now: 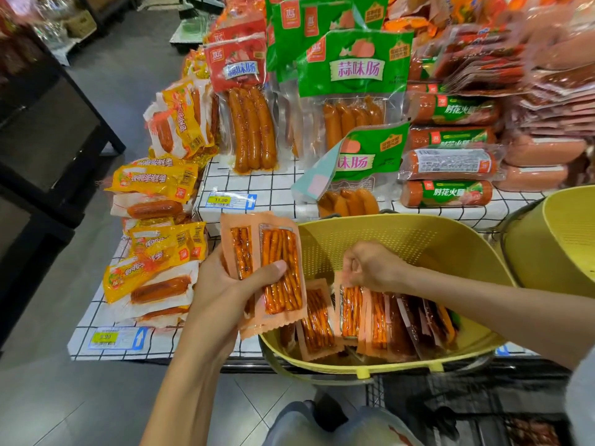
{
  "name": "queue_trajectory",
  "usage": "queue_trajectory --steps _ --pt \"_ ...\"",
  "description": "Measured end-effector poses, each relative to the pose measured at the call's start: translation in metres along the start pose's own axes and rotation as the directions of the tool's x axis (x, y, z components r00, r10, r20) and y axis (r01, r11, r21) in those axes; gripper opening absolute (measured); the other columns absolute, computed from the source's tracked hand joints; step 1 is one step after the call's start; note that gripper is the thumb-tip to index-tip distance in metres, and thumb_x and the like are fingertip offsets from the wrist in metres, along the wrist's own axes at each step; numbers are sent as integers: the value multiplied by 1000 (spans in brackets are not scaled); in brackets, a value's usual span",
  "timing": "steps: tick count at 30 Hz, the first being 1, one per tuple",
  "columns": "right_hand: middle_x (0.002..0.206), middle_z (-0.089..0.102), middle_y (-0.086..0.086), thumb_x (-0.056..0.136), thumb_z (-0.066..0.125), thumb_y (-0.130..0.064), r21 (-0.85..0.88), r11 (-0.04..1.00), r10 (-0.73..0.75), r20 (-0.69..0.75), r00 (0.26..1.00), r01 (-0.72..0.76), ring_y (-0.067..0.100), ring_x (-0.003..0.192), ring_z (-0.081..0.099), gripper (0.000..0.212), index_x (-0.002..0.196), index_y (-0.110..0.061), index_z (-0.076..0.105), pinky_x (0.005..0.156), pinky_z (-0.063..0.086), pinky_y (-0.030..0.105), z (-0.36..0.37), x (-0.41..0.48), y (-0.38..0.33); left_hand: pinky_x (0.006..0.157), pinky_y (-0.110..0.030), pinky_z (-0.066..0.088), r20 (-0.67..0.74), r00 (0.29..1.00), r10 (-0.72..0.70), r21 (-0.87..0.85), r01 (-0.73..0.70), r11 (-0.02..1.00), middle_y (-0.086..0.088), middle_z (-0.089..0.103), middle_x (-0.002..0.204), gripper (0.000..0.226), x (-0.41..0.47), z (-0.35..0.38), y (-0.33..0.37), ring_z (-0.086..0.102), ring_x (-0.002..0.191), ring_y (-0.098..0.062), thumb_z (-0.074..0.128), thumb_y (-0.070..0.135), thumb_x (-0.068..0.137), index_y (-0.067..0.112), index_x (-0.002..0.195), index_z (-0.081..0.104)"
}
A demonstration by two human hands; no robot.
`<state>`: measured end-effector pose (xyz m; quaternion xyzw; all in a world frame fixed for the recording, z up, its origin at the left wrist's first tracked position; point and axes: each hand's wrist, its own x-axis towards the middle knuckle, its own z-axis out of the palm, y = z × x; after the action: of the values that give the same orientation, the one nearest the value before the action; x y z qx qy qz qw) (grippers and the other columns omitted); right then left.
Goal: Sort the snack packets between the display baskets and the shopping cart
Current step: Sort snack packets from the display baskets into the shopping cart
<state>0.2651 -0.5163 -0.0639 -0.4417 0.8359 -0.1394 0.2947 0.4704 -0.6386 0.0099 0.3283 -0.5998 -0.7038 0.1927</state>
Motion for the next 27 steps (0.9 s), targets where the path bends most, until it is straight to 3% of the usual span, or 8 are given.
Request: queue_trajectory --steps 4,7,10,14,18,21,24,27 --pt "76 63 -13 83 70 -12 63 995 -76 -110 991 83 0 78 59 26 62 -25 62 78 55 27 -8 0 -4 73 -37 59 -25 1000 6 10 -5 1000 -6 75 96 58 1 -4 1 72 89 -24 88 15 56 12 109 64" --pt "77 61 -13 88 64 -12 151 974 -156 -94 983 169 -2 75 56 19 71 -21 61 63 49 11 -15 -3 -9 78 -40 56 -37 999 19 2 -19 1000 -6 74 98 58 3 -4 0 72 92 -24 80 22 57 11 111 63" --pt "77 62 -3 92 57 -6 383 881 -261 -94 961 277 0 70 58 18 78 -17 56 59 47 12 -36 -15 -22 77 -36 57 -55 997 51 22 -50 999 -3 75 96 58 3 -3 1 72 90 -20 78 27 56 13 110 63" --pt "73 65 9 89 58 0 551 729 -323 -244 914 405 9 69 61 16 81 -13 59 64 50 22 -63 -33 -48 76 -34 58 -62 994 94 69 -90 994 -1 74 97 59 5 -2 2 72 90 -17 76 28 61 13 116 59" --pt "65 64 -13 84 68 -6 476 771 -295 -322 900 423 -7 65 61 22 73 -24 62 63 46 8 -57 -35 -81 68 -28 59 111 993 31 22 -34 999 -3 75 96 56 2 6 4 72 89 -19 77 42 68 15 115 62" --pt "64 61 -19 82 71 -12 392 811 -229 -471 852 434 -10 64 61 22 71 -28 62 63 50 10 -46 -33 -100 77 -31 59 185 982 37 97 -56 994 -4 73 102 83 1 8 6 71 96 -18 85 63 46 20 114 61" --pt "70 64 -17 79 75 -17 414 759 -226 -557 799 503 0 71 65 12 77 -26 68 69 56 19 -40 -33 -111 79 -39 58 198 980 20 61 -33 998 -6 72 104 80 0 6 3 70 99 -24 93 34 41 22 114 60" --pt "73 67 -12 73 78 -22 528 651 -206 -568 797 545 4 72 65 16 75 -32 65 66 56 20 -36 -26 -107 67 -36 59 139 990 18 -52 -11 999 -8 74 93 55 -4 3 -2 72 87 -26 86 5 46 23 96 71"
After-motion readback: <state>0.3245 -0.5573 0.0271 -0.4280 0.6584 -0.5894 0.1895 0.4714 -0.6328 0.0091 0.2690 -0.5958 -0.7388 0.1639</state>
